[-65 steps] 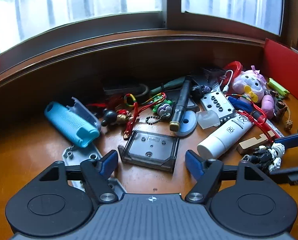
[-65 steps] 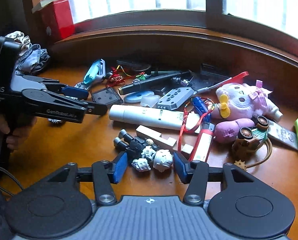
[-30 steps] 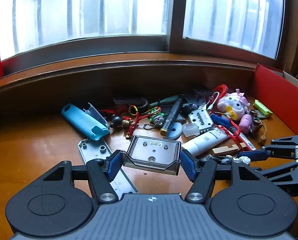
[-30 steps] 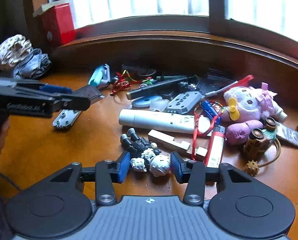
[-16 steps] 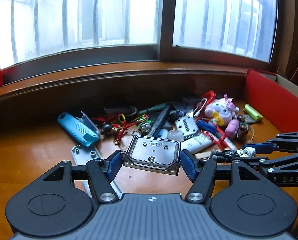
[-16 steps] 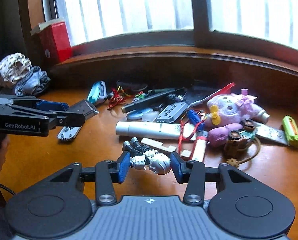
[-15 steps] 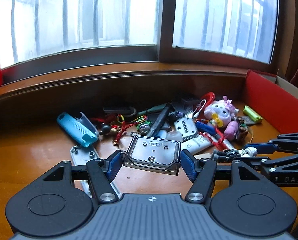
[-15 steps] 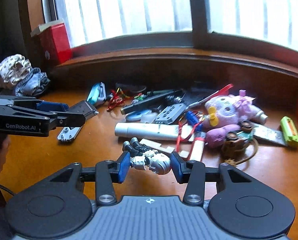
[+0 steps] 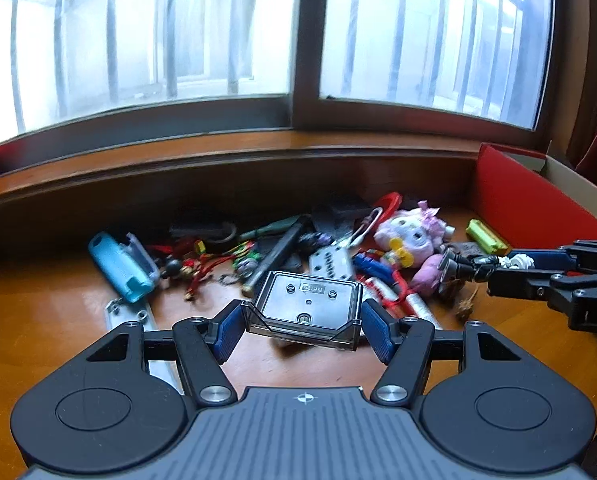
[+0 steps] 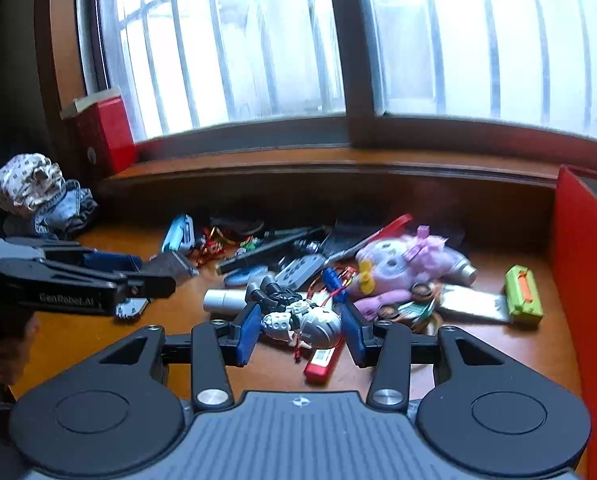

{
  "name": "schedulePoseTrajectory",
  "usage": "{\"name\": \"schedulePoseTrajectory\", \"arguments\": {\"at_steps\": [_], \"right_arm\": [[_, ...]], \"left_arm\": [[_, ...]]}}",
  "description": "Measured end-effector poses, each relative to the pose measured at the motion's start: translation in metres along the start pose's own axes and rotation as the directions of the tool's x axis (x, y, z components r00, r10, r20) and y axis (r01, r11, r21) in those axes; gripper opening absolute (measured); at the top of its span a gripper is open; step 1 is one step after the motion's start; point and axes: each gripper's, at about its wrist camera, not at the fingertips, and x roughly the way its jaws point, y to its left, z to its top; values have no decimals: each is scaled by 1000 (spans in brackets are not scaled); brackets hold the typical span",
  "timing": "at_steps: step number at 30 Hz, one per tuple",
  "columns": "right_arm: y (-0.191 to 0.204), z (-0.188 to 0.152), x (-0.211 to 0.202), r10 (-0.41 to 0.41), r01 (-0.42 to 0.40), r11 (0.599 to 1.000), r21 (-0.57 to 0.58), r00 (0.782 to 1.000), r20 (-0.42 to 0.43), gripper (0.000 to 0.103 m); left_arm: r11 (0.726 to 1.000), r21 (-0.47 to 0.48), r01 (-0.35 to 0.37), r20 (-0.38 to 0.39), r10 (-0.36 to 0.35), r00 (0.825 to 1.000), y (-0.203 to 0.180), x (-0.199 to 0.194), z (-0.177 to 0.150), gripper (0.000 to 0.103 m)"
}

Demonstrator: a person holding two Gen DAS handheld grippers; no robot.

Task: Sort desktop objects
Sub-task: 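Carry the figurine with the right gripper while the left gripper carries the case toward the box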

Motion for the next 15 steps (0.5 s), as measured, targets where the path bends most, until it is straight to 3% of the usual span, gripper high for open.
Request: {"name": "schedulePoseTrajectory", "arguments": {"at_steps": [15], "right_arm": [[-52,19,-47,-28,27,1000,15,992,121,47]], "left_arm": [[998,51,47,34,-48,998,-64,13,34,63]]}}
